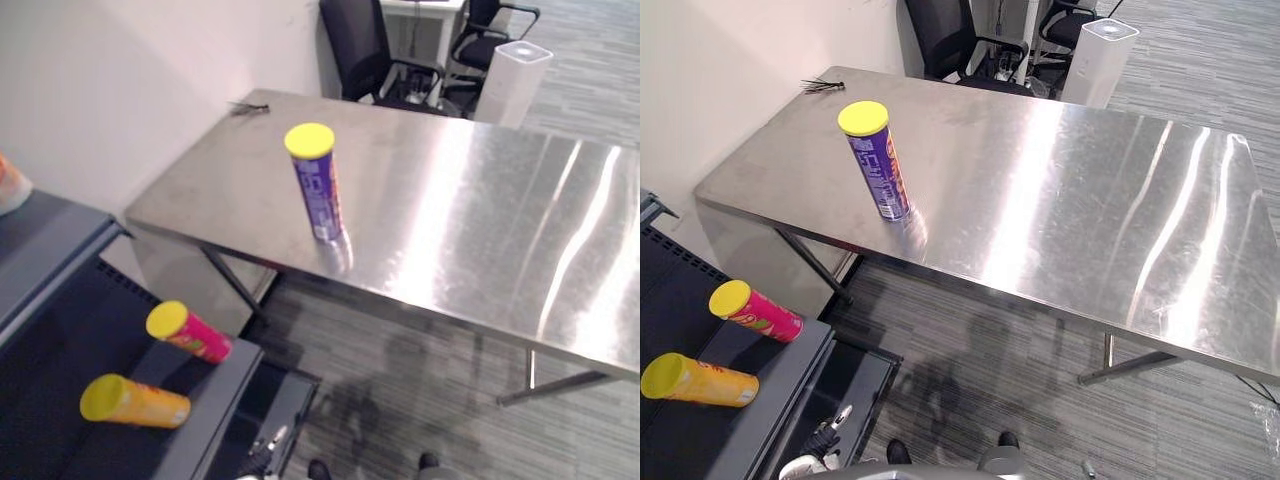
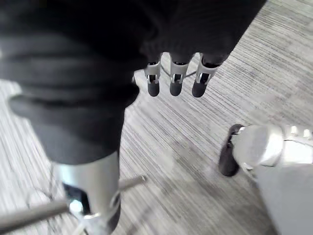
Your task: Put the gum and the chips on the shelf.
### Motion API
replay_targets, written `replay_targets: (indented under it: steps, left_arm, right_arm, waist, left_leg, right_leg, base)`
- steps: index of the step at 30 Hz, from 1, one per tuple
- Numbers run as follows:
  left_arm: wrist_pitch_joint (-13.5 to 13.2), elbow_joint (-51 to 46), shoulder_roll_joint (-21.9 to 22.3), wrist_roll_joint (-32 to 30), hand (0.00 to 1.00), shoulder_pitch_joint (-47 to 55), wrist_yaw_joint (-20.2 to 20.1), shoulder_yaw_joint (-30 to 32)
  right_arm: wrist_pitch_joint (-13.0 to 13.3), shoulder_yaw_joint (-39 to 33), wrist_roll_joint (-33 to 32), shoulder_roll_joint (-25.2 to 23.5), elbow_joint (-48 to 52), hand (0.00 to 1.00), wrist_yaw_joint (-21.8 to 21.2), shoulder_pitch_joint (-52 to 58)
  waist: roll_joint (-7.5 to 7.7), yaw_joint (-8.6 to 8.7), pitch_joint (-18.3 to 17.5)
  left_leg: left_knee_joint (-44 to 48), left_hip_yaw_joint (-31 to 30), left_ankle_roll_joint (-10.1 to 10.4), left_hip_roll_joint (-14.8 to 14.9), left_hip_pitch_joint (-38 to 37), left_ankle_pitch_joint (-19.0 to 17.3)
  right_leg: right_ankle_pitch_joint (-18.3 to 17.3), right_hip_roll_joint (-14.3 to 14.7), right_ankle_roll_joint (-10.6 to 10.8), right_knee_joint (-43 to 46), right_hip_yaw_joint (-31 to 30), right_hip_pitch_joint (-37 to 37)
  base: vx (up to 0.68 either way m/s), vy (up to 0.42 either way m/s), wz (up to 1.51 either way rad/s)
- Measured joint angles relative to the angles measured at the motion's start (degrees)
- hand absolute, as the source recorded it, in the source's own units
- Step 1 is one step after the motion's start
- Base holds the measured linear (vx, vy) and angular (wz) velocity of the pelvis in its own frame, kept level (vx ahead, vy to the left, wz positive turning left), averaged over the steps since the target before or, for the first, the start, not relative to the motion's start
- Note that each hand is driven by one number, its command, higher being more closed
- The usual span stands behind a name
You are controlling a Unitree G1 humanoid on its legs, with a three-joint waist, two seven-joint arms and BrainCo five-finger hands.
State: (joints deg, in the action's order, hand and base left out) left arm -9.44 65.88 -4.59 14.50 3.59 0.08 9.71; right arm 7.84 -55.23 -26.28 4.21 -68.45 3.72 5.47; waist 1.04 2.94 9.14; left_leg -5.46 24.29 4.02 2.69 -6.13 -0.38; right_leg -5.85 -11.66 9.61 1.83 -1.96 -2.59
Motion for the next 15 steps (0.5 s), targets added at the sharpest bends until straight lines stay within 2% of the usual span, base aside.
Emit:
replay_targets:
  steps: [4, 6, 7, 9, 11, 12, 15]
  left_arm:
    - [0.03, -1.06, 0.07, -0.04, 0.00, 0.15, -0.12, 3.48]
    - [0.03, -1.14, -0.02, -1.34, 0.00, 0.28, -0.26, 4.13]
    - [0.06, -1.11, -0.07, -1.84, 0.00, 0.49, -0.26, 4.09]
    - [0.07, -1.10, -0.04, -1.88, 0.00, 0.63, -0.31, 3.98]
    - [0.07, -1.00, -0.05, -1.87, 0.00, 0.90, -0.26, 3.92]
    - [0.08, -0.87, -0.05, -1.87, 0.00, 1.44, -0.23, 3.88]
    - [0.12, -0.55, -0.03, -1.86, 0.00, 1.92, -0.15, 3.45]
  right_arm:
    - [-0.09, -25.64, -4.15, 8.62, -2.71, 0.00, 2.28, -3.23]
    - [-0.03, -35.56, -5.47, 14.54, -3.12, 0.00, 3.61, -5.54]
    - [0.05, -38.05, -6.27, 16.80, -3.16, 0.00, 4.21, -6.55]
    - [0.37, -40.96, -7.77, 20.37, -2.63, 0.00, 5.96, -7.63]
    - [0.48, -40.63, -8.07, 22.48, 0.31, 0.00, 7.60, -9.43]
    - [0.90, -37.79, -8.05, 23.38, 3.57, 0.00, 8.61, -11.31]
    - [2.58, -27.04, -7.36, 24.30, 16.77, 0.00, 12.67, -14.48]
  waist:
    - [0.25, 0.32, -0.33]
    - [0.37, 1.52, -0.65]
    - [0.48, 1.72, -0.92]
    - [0.68, 1.94, -1.94]
    - [0.95, 2.44, -2.65]
    - [1.06, 3.17, -3.12]
    - [0.56, 3.34, -4.03]
  left_leg:
    - [-0.05, -0.08, 0.02, 0.01, 0.61, -0.05]
    - [-0.10, -0.12, -0.12, 0.09, 1.20, 0.05]
    - [-0.24, -0.08, -0.13, 0.06, 1.31, 0.06]
    - [-0.31, -0.12, -0.19, 0.07, 1.68, 0.11]
    - [-0.33, -0.14, -0.22, 0.10, 1.75, 0.13]
    - [-0.34, -0.14, -0.24, 0.10, 1.88, 0.14]
    - [-0.35, 0.07, -0.22, 0.13, 2.00, 0.14]
  right_leg:
    - [0.59, 0.17, -0.23, 0.17, -0.04, 0.32]
    - [1.09, 0.28, -0.34, 0.28, 0.07, 0.92]
    - [1.09, 0.25, -0.34, 0.38, 0.06, 1.12]
    - [1.11, 0.25, -0.31, 0.39, 0.09, 1.44]
    - [1.12, 0.29, -0.32, 0.40, 0.09, 1.48]
    - [1.12, 0.28, -0.32, 0.44, 0.07, 1.64]
    - [1.12, 0.34, -0.33, 1.03, -0.24, 2.28]
  base:
    - [0.00, 0.000, 0.00]
    - [-0.02, -0.012, -0.01]
    - [-0.04, -0.020, -0.03]
    - [-0.02, -0.009, 0.00]
    - [-0.02, -0.034, 0.02]
    - [-0.03, -0.028, -0.02]
    - [-0.03, -0.025, -0.04]
